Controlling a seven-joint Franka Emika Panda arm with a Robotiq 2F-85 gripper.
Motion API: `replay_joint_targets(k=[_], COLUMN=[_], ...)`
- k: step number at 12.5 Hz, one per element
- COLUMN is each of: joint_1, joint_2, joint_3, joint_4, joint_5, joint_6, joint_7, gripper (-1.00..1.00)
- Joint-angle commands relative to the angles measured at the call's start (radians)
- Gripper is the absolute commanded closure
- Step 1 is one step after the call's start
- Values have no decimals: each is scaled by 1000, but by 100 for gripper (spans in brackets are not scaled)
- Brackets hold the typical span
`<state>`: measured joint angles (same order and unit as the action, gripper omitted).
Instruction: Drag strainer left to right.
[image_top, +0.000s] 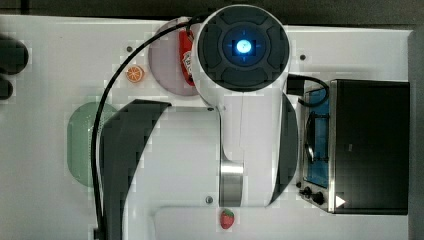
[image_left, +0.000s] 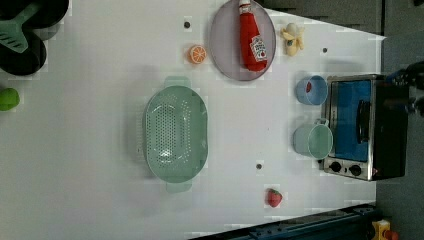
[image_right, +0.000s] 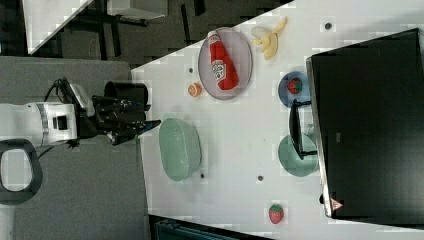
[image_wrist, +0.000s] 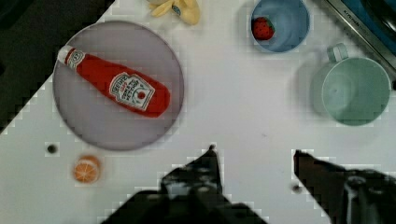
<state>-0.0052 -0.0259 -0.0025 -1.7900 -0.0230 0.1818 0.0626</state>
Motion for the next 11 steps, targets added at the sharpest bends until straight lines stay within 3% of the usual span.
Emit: replay_joint_targets(k=[1,3,7,11], joint_1=[9,14,28,32], joint_2=[-325,-316,-259,-145], joint_3=[-48,-12,144,337], joint_4=[-103,-103,-104,-105], joint_5=[-24,-23,-22,-22], joint_6=[-179,-178,-150,-79], joint_7=[45,45,121,379], gripper=[-58,-99,-100,-100])
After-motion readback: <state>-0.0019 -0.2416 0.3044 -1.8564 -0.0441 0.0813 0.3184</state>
